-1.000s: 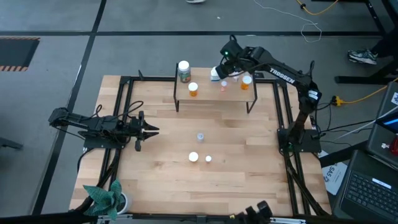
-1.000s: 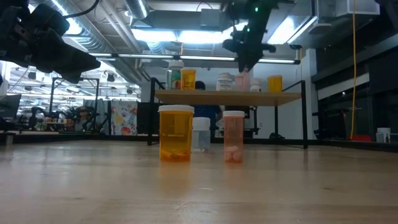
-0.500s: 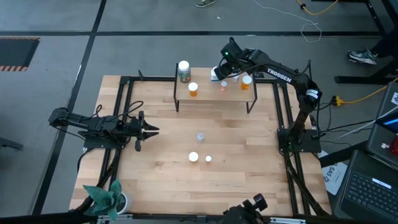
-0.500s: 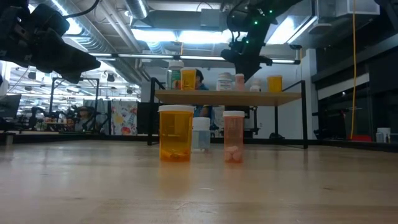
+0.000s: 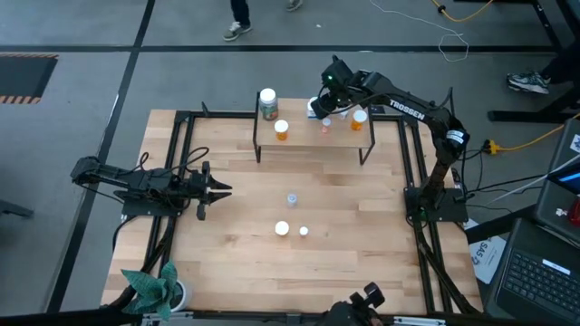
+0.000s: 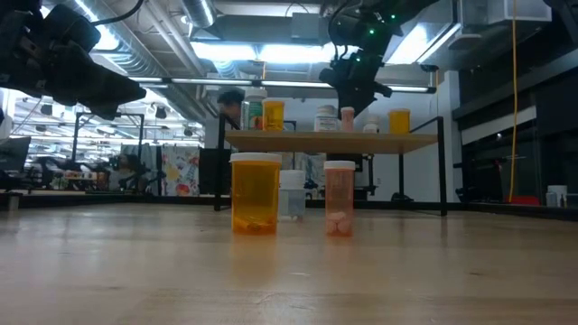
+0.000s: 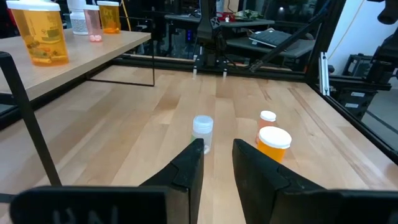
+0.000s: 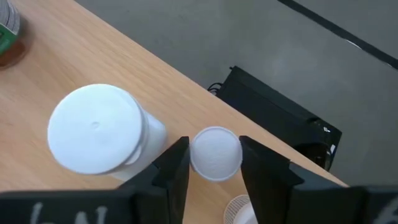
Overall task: Pick and place medicine bottles onto shelf by color
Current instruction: Put the top red pill bottle on the shelf aligned with the other red pill bottle, then put the red pill bottle on the shelf
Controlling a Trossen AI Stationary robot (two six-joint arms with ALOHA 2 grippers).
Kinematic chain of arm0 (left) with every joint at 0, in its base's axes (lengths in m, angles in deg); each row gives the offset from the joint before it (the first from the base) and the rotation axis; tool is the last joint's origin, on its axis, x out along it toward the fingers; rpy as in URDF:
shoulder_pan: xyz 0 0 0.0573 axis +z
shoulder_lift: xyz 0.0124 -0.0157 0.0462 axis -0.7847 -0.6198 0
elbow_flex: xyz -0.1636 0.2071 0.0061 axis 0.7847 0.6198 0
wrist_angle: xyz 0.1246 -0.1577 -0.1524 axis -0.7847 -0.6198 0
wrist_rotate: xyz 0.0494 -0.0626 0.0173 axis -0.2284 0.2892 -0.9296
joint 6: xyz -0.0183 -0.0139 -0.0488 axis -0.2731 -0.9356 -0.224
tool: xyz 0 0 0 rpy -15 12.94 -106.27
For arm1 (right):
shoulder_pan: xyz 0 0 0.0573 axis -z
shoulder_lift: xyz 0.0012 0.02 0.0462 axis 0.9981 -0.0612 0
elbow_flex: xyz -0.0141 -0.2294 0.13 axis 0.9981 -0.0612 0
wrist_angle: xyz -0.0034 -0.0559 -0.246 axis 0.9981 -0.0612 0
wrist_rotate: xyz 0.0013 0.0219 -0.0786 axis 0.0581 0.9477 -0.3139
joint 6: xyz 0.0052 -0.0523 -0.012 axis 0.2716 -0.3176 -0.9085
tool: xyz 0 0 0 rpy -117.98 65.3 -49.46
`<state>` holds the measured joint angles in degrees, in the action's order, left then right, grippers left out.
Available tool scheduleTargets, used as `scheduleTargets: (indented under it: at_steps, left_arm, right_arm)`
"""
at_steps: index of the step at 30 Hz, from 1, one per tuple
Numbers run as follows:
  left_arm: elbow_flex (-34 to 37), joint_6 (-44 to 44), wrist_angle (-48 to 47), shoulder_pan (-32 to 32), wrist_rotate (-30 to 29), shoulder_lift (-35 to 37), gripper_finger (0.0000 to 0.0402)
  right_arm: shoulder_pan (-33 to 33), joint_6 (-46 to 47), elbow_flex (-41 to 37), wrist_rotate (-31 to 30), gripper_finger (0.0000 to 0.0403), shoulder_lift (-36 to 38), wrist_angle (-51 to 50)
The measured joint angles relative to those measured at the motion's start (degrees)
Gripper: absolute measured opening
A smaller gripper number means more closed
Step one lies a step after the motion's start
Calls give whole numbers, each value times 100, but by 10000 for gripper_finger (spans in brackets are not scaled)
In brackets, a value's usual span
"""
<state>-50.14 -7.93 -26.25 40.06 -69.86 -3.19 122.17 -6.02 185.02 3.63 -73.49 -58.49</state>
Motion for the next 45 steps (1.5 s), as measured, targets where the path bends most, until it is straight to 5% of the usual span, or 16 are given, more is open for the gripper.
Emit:
scheduleTargets:
  at_steps: [23,32,35,41,45]
  left_arm:
    - [0,-6,1,0,0,0,80]
    - [0,-39,2,0,0,0,80]
    - [0,-44,2,0,0,0,80]
    - [0,-24,2,0,0,0,80]
    - [0,-9,2,0,0,0,80]
  right_arm:
    - [-2,-201,54,44,182,0,264]
    - [-4,-332,1494,-175,175,-9,-402]
    - [-28,326,2289,343,167,-5,-1153]
    - [-682,540,2966,2454,161,11,-2503]
    - [-1767,465,2667,2537,161,7,-2672]
